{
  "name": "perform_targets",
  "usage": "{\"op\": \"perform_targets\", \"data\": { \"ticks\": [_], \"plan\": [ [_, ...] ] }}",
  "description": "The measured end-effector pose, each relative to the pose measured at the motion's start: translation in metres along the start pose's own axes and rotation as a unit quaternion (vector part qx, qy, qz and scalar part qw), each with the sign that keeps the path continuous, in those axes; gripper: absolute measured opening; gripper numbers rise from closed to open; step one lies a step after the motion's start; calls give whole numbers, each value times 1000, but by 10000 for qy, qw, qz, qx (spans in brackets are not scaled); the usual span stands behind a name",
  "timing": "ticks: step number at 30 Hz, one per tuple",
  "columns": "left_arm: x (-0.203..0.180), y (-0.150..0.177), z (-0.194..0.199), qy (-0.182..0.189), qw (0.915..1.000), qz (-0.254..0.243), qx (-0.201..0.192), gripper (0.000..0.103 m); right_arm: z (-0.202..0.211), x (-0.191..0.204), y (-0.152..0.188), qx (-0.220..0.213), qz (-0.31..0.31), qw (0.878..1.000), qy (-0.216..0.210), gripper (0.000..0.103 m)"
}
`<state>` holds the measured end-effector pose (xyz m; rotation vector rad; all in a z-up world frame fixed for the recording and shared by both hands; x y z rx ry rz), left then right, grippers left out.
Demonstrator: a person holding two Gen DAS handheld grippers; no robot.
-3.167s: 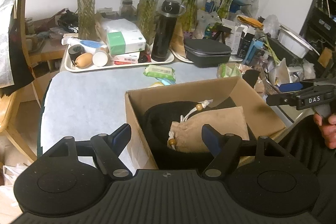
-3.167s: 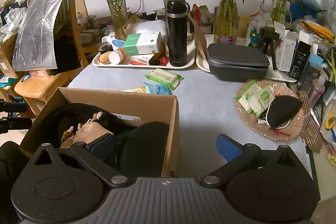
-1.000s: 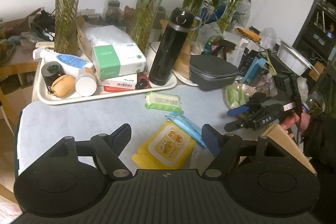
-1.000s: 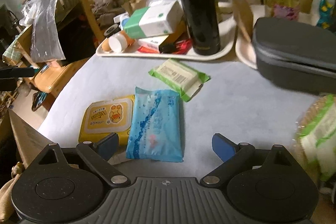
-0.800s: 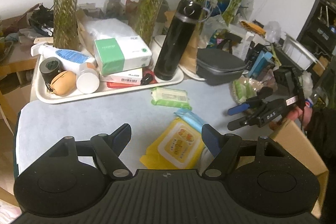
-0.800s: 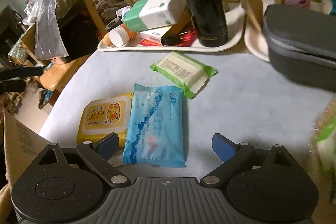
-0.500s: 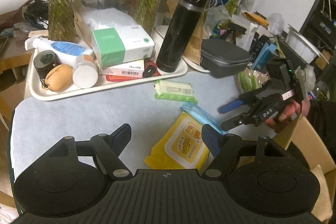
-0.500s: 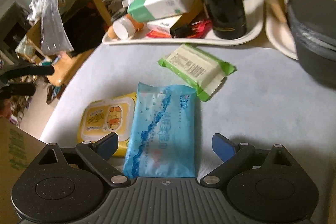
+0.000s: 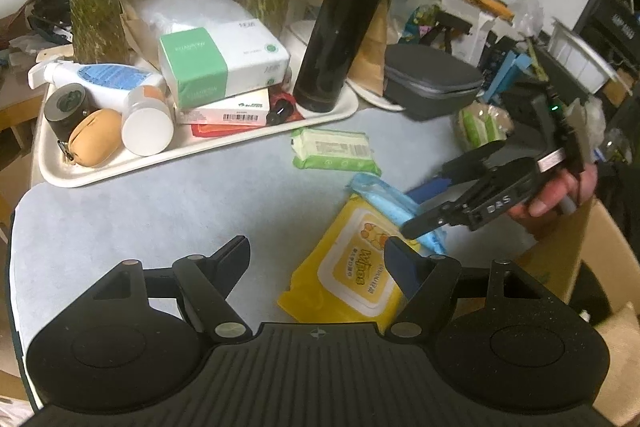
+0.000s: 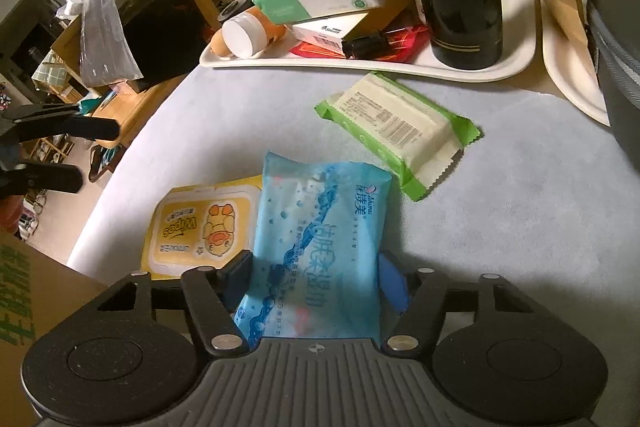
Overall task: Organize soft objects
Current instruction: 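Grasp the blue wet-wipe pack with the right gripper and lift it, then grasp and lift the yellow Wipes pack with the left gripper while the right gripper holds the blue pack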
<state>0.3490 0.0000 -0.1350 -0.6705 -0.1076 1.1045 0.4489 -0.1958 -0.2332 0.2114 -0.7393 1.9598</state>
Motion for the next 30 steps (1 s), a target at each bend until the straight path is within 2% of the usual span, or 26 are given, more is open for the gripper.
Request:
{"op": "perform_targets", "data": {
  "ticks": [8,11,17,19,23,27,30],
  "plan": [
    [-20,-12,-25,90,9971,-612,453,74,50,6,-8,-655,-3,9978,-128,66],
    [-29,-14,-41,230,9930,-875,765,74,62,5,-11,-850,-16,9964,2,66],
    [-41,-9,-78,630,9801,-1207,1447,74,80,0,-15,-1153,-164,9932,1,66],
    [-44,-8,-88,567,9768,-1367,1549,74,83,0,-16,-1201,-184,9926,-13,66],
    [-46,-8,-103,471,9730,-1510,1682,82,88,-1,-18,-1304,-213,9912,-3,66],
    [-50,-5,-116,321,9662,-1722,1891,83,92,-2,-19,-1368,-252,9903,13,66],
    [-55,-1,-124,246,9621,-1849,1991,91,94,-2,-20,-1411,-272,9896,10,66]
  ]
}}
Point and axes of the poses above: each gripper's, at about its wrist camera, not at the fingertips, and z roughly against the way its jaws point, x to its left, y to its underside, the point moved 6 cm from there along -z, roughly the way its jaws point, and after that the axes turned 5 degrees about x, right-handed, at the moved point
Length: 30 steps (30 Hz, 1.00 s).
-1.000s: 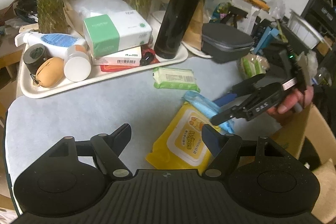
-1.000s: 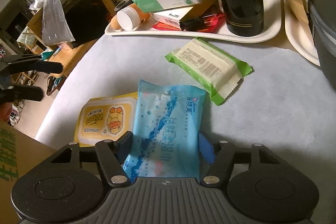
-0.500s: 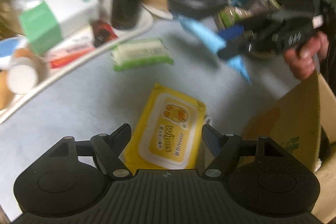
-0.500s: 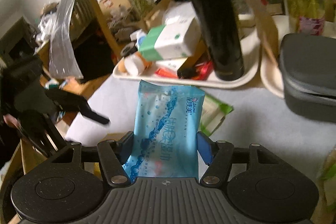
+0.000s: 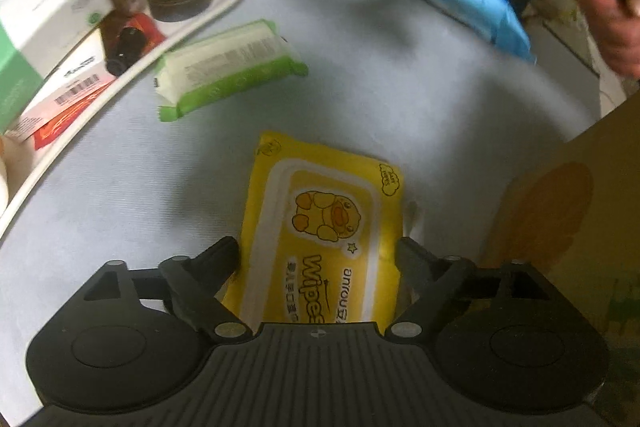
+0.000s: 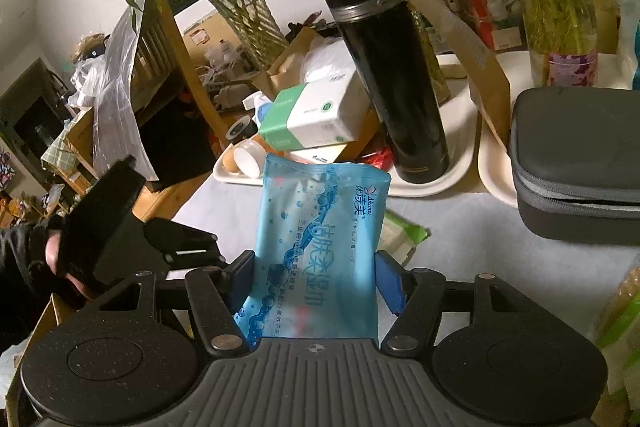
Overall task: Organize soft objects
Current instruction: 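Grasp and lift the yellow Wipes pack with the left gripper while the right gripper holds the blue pack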
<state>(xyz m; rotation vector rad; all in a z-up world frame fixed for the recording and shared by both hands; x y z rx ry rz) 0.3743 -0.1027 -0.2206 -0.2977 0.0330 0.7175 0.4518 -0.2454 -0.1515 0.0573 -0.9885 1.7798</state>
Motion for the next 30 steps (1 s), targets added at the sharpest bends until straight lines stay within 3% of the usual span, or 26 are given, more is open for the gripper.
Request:
{"op": "perform_targets", "data": {
  "ticks": [5,8,12,14,17,20,23,25,26,30],
  "plan": [
    [-4,3,-7,-193,9996,-180,130,94,5,-1,-1,-77,-34,10000,42,66],
    [6,4,-1,-329,9994,36,73,94,10,-3,-1,-142,-84,9999,48,66],
    [24,6,11,-874,9958,286,-14,93,12,-3,-1,-161,-72,9998,95,66],
    [29,6,15,-898,9953,375,-33,93,13,-3,-2,-175,-80,9998,87,66],
    [19,5,13,-757,9970,164,27,94,13,1,-3,-192,-71,9998,79,66],
    [14,4,1,-1068,9940,-120,211,94,16,2,-3,-216,-70,9997,84,66],
    [17,4,-3,-1207,9922,-73,289,95,21,4,-3,-188,-54,9992,340,66],
    [23,4,0,-1199,9924,144,241,85,25,5,-1,-144,-52,9986,505,66],
    [26,5,3,-1104,9933,279,179,75,28,7,0,-127,-14,9980,617,66],
    [37,9,14,-1068,9913,767,-59,66,39,15,4,-58,148,9931,1165,66]
  ]
}}
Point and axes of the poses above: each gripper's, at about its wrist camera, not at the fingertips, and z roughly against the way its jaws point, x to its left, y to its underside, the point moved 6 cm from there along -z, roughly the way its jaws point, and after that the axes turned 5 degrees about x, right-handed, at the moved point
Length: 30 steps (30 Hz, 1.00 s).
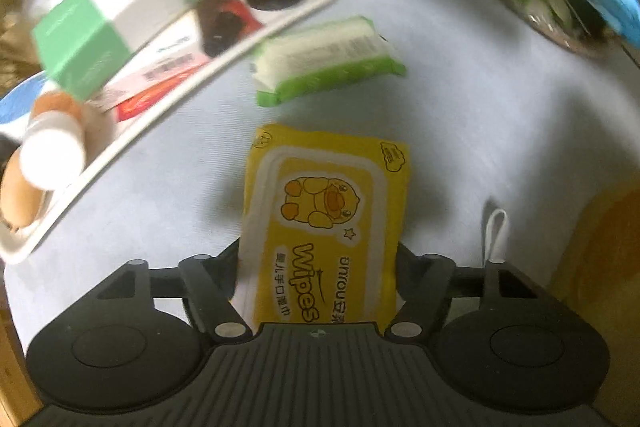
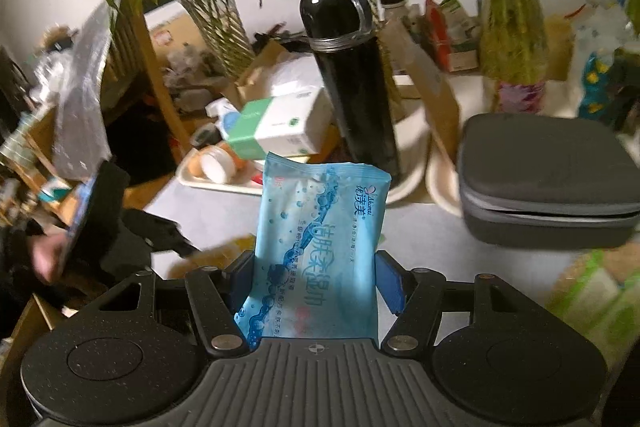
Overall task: Organize soft objects
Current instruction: 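Grasp and lift the yellow Wipes pack with the left gripper while the right gripper holds the blue pack, then carry both packs to the box and lower the yellow pack in with the left gripper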
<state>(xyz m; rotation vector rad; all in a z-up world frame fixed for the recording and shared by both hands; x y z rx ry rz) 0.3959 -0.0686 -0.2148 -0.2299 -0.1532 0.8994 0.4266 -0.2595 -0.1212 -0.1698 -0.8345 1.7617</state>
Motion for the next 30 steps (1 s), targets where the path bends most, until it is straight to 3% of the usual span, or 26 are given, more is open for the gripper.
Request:
{"op": "perform_targets", "data": {
  "ticks": [5,15,22,30],
  "plan": [
    [14,3,22,-172,9986,458,-224,65,18,14,4,40,174,9978,644,66],
    [22,12,91,-690,9876,1129,-849,65,58,45,3,-89,430,9883,1459,66],
    [12,25,141,-1056,9767,1468,-1160,65,86,66,8,-168,378,9883,1469,66],
    [-8,41,198,-1011,9688,1721,-1466,65,111,87,24,-155,258,9925,1185,66]
  ]
}}
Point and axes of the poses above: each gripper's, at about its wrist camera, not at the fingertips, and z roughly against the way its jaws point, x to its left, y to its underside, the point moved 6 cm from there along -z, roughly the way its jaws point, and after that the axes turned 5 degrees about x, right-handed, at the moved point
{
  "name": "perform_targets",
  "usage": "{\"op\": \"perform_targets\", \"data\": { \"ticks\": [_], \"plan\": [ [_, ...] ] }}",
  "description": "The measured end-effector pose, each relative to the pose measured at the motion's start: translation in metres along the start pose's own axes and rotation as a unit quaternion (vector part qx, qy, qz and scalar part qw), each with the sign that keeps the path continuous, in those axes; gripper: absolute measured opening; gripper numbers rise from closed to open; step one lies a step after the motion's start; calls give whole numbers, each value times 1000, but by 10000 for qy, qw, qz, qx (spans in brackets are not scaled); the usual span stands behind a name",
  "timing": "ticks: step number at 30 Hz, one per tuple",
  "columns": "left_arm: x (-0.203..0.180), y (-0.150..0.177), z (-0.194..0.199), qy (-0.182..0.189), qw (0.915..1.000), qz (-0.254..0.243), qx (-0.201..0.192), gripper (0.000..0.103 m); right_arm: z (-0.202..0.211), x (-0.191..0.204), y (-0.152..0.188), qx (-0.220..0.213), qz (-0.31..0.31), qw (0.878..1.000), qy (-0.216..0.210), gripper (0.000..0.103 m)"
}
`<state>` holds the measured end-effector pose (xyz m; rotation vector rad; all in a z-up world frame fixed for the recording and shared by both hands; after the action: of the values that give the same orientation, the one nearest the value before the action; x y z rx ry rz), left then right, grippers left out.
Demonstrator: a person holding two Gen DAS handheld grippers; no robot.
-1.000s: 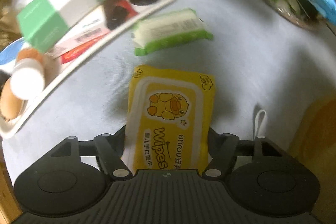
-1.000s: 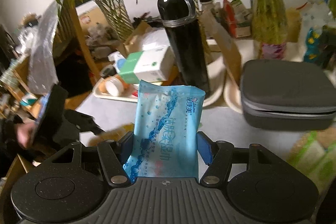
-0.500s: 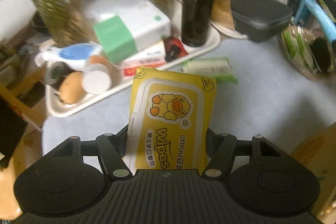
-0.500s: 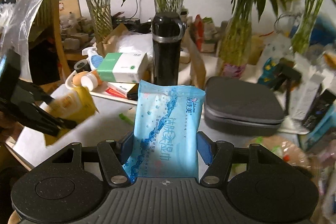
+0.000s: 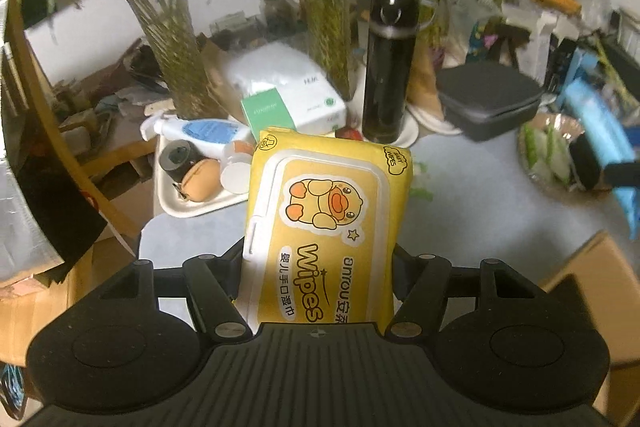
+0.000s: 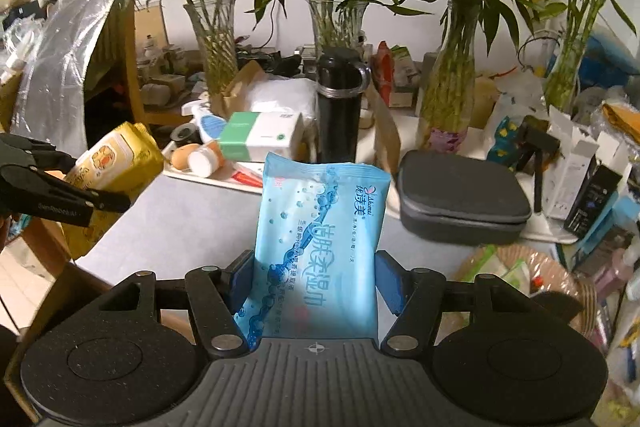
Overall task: Organize soft objects
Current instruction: 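Carry both packs to the box and lower the yellow pack in with the left gripper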
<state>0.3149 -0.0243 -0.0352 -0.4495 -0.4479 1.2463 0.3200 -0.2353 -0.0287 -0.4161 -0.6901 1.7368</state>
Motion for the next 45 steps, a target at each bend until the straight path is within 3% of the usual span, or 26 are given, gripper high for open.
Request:
{"op": "perform_targets", "data": {
  "ticks": [7,17,27,30,35,38,45],
  "plan": [
    [-8,12,44,367,9990,242,-114,65,23,9,14,-16,-1,10000,-95,66],
    [-26,41,74,788,9962,361,27,65,49,20,31,-49,57,9997,-229,66],
    [-47,61,80,1178,9905,505,501,65,64,28,41,-88,101,9994,-325,66],
    [-53,66,75,1452,9859,475,684,66,68,31,44,-99,110,9993,-345,66],
    [-64,75,77,1332,9902,-147,383,68,73,30,52,-91,117,9992,-379,66],
    [-62,75,86,1482,9887,-54,235,68,76,29,57,-91,77,9991,-403,66],
    [-52,88,104,1255,9920,119,-96,68,80,31,71,-39,78,9990,-447,66]
  ]
}}
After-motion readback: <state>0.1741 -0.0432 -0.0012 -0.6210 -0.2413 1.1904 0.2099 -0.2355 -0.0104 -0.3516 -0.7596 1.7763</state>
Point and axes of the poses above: each gripper's, at about its wrist camera, not at the fingertips, and z roughly against the way its jaws point, x to its left, y to its underside, the point moved 6 cm from there along -z, roughly the way its jaws point, and after that the axes turned 5 degrees about x, right-handed, at the moved point
